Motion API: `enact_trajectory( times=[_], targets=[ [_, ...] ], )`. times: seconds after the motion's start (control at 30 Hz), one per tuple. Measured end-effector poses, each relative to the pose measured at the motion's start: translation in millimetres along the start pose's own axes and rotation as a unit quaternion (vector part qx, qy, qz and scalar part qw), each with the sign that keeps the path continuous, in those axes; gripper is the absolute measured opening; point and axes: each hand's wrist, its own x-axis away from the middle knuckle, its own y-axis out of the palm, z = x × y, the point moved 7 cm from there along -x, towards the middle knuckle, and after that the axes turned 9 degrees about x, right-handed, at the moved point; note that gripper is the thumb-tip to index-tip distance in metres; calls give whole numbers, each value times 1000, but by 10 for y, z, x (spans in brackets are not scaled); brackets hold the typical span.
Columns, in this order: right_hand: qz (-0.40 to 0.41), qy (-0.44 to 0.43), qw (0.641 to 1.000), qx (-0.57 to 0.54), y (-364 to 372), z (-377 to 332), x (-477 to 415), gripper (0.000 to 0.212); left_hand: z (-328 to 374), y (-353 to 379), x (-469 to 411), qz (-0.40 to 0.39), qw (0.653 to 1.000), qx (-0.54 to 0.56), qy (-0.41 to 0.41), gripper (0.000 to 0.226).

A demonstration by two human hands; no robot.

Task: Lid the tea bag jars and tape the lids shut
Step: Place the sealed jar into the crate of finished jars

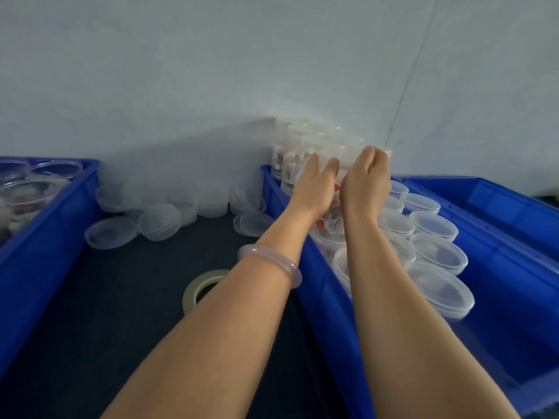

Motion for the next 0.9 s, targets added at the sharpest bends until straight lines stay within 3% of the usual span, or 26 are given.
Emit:
enact_trajectory(
  times=[0.07, 0.13, 0.17, 0.23, 0.33, 0.4, 0.47, 0.53, 0.57, 0.7, 0.8, 0.9],
  targets=[
    [53, -38, 994, 89, -72, -133, 143, 39, 37, -64, 44, -20, 999, -35, 7, 61],
    [114, -159, 978, 78, -91, -496, 437, 37, 239, -332, 137, 3, 997, -54, 50, 57],
    [105, -217, 969, 45, -7, -688, 594, 33, 395, -537, 212, 32, 995, -59, 77, 54],
    [-1, -251, 967, -50, 352, -995, 887, 24, 683, -1046, 391, 96, 985, -85, 118, 49],
    [-238, -191, 947, -99, 1123, -1321, 1499, 19, 830, -2046, 733, 199, 952, -213, 96, 41],
    [-369, -198, 906, -69, 1628, -1457, 2085, 22, 750, -2755, 1063, 256, 890, -378, 4, 35],
    [-473, -223, 852, -25, 2020, -1521, 2686, 26, 603, -3355, 1429, 274, 784, -543, -125, 36],
    [-548, -243, 800, 25, 2286, -1518, 3180, 30, 524, -3785, 1788, 293, 678, -635, -226, 47],
    [-571, -253, 779, 53, 2382, -1502, 3361, 32, 502, -3930, 1937, 314, 652, -638, -265, 54],
    [-558, -329, 742, 175, 2546, -1461, 3692, 19, 534, -4090, 2135, 357, 631, -627, -283, 33],
    [-578, -312, 741, 141, 2516, -1517, 3706, 27, 697, -3922, 2061, 353, 640, -649, -212, 34],
    [-540, -233, 808, -32, 2356, -1655, 3475, 39, 1063, -3466, 1909, 341, 689, -638, -47, 28]
  ],
)
